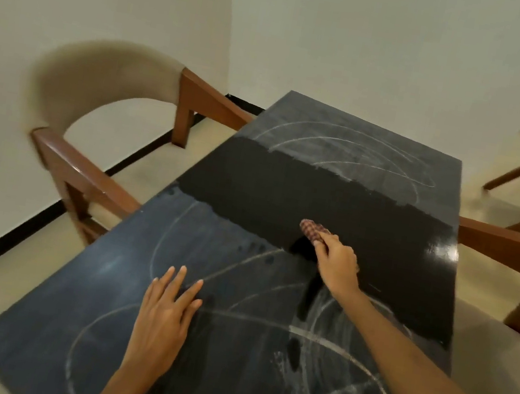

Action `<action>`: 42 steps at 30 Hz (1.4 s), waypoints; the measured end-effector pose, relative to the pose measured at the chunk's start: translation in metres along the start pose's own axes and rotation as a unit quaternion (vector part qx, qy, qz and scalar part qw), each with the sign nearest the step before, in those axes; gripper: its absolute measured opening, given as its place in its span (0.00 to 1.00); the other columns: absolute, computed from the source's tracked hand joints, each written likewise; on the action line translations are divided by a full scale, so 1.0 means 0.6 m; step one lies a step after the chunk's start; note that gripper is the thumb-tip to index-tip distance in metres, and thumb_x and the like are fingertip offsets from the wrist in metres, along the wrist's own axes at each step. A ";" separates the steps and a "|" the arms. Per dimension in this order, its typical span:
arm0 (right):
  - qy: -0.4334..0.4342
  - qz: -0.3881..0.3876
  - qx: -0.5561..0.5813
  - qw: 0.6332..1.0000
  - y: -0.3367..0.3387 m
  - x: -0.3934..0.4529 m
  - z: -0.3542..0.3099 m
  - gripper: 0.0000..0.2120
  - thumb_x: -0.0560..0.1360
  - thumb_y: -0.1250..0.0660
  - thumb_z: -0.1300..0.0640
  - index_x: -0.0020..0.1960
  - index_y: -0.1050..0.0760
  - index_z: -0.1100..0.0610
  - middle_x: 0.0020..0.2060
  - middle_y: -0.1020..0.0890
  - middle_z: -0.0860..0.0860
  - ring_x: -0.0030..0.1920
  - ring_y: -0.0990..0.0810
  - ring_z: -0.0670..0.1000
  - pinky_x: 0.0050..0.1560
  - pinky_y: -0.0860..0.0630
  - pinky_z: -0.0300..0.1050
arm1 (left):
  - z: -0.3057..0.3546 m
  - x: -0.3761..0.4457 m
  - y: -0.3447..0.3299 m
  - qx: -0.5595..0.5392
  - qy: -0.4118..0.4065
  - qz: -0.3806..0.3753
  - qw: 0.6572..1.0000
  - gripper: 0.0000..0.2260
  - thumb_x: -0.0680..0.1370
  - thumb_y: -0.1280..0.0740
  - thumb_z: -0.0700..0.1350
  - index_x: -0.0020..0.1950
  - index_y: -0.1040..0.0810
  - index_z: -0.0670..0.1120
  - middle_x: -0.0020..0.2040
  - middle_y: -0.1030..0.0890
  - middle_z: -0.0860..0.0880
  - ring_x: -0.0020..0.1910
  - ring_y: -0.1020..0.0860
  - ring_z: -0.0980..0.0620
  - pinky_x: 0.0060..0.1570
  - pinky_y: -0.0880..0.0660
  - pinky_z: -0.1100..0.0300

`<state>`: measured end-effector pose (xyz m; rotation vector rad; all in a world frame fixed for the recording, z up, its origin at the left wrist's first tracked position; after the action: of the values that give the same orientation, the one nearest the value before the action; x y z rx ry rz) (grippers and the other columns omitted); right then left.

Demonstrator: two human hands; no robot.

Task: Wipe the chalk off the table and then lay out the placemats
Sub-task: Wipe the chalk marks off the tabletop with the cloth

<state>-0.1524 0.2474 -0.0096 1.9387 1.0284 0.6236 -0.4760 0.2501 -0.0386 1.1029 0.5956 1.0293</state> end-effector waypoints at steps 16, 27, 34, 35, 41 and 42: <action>0.250 -0.198 -0.223 0.921 -0.277 0.148 -0.292 0.23 0.83 0.56 0.42 0.77 0.52 0.38 0.79 0.58 0.46 0.76 0.65 0.61 0.72 0.62 0.69 | -0.159 -0.059 0.013 0.051 0.122 0.037 0.991 0.28 0.82 0.55 0.58 0.59 0.19 0.45 0.61 0.20 0.43 0.63 0.25 0.44 0.67 0.39 0.53; 0.493 -0.186 -0.201 0.826 -0.376 -0.074 -0.424 0.25 0.81 0.48 0.42 0.77 0.46 0.40 0.78 0.47 0.50 0.77 0.53 0.64 0.72 0.53 0.70 | -0.155 -0.061 0.008 0.070 0.087 0.180 0.977 0.21 0.80 0.45 0.52 0.54 0.18 0.40 0.55 0.19 0.42 0.56 0.24 0.43 0.59 0.31 0.51; 0.528 -0.197 -0.176 0.807 -0.372 -0.073 -0.423 0.22 0.82 0.53 0.42 0.76 0.44 0.38 0.78 0.45 0.46 0.78 0.55 0.60 0.73 0.57 0.67 | -0.153 -0.060 0.011 0.068 0.062 0.271 0.958 0.21 0.82 0.47 0.50 0.41 0.21 0.41 0.42 0.21 0.43 0.43 0.28 0.46 0.43 0.33 0.55; 0.487 -0.182 -0.196 0.832 -0.371 -0.034 -0.420 0.22 0.82 0.54 0.42 0.76 0.46 0.38 0.78 0.47 0.46 0.78 0.55 0.61 0.73 0.55 0.69 | -0.154 -0.060 0.010 0.065 0.061 0.270 0.959 0.21 0.82 0.48 0.50 0.40 0.21 0.41 0.41 0.22 0.44 0.43 0.29 0.47 0.42 0.34 0.55; 0.220 -0.191 -0.216 0.932 -0.324 0.191 -0.371 0.23 0.83 0.59 0.42 0.78 0.54 0.38 0.79 0.55 0.47 0.77 0.63 0.61 0.73 0.61 0.68 | -0.153 -0.058 0.011 0.047 0.059 0.261 0.962 0.19 0.80 0.45 0.51 0.39 0.22 0.43 0.38 0.24 0.47 0.40 0.31 0.50 0.40 0.35 0.58; 0.197 -0.195 -0.217 0.936 -0.321 0.202 -0.365 0.23 0.83 0.59 0.42 0.78 0.54 0.38 0.79 0.55 0.47 0.77 0.63 0.60 0.73 0.61 0.68 | -0.153 -0.059 0.011 0.048 0.060 0.258 0.963 0.17 0.80 0.44 0.50 0.39 0.22 0.43 0.38 0.24 0.48 0.40 0.31 0.50 0.40 0.35 0.58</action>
<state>-0.3277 0.5064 -0.0517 1.2057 1.3450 0.9389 -0.5693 0.2590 -0.0700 1.3239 0.4654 1.5387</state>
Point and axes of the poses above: each hand's wrist, its own x-axis towards the middle knuckle, its own y-axis out of the back of the hand, z = x × y, the point moved 2 cm from there along x, towards the middle knuckle
